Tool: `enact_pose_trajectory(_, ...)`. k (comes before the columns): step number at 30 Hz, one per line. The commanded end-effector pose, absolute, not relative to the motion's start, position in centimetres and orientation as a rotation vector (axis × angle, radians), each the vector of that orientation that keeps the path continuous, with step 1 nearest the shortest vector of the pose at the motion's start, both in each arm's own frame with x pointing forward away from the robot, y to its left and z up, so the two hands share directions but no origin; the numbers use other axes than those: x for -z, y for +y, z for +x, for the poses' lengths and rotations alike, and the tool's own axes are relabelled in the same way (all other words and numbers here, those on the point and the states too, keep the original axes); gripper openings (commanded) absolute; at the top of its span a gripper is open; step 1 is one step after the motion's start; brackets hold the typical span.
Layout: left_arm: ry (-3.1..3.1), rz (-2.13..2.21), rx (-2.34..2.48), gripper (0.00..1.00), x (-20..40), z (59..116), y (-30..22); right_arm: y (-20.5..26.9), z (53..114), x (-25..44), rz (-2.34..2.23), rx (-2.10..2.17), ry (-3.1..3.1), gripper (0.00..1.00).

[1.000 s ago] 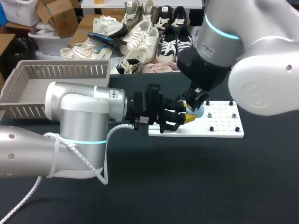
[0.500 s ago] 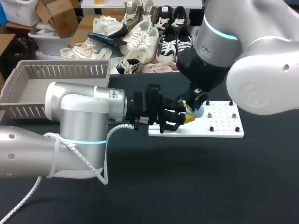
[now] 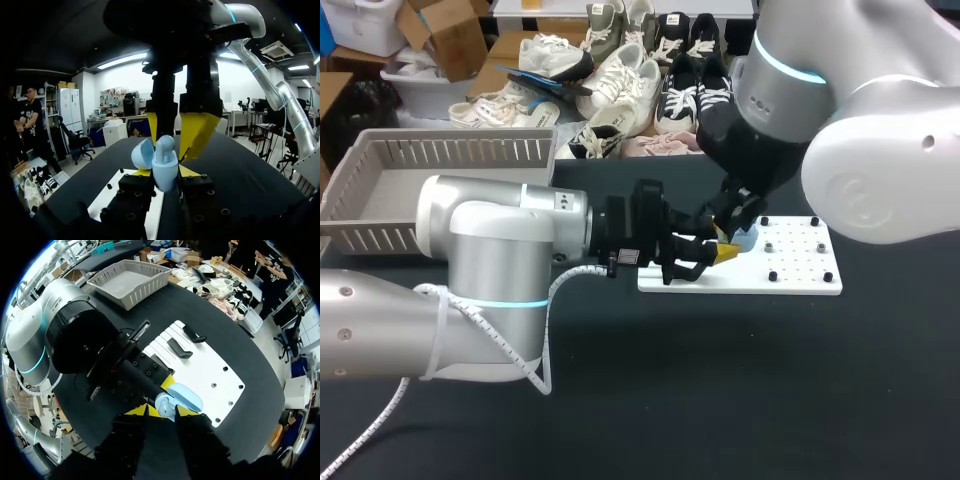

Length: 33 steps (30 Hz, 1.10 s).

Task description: Pick up each earbud case from the left stands, insert the matching earbuds, close the lid, and place the case in the box.

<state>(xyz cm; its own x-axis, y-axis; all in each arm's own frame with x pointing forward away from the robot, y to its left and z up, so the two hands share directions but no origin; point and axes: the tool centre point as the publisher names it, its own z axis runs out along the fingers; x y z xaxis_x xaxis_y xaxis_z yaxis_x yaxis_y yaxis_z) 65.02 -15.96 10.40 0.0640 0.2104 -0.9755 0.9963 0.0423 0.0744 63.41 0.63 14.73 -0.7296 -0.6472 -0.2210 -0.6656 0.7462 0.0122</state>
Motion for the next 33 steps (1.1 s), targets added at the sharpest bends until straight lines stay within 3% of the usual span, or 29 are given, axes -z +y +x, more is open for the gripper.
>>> enact_pose_trajectory(1, 1.331, 1.350, 1.009, 0.00, -10.4, 64.8, -16.1, 0.7, 63.6, -14.8, -1.040, -0.127, 2.746, 0.35)
enact_pose_trajectory(26, 1.331, 1.350, 1.009, 0.00, -10.4, 64.8, -16.1, 0.4, 63.3, -16.3, -1.031, -0.101, 2.726, 0.36)
enact_pose_trajectory(33, 1.331, 1.350, 1.009, 0.00, -10.4, 64.8, -16.1, -0.3, 65.6, -17.5, -0.927, -0.106, 2.701, 0.37)
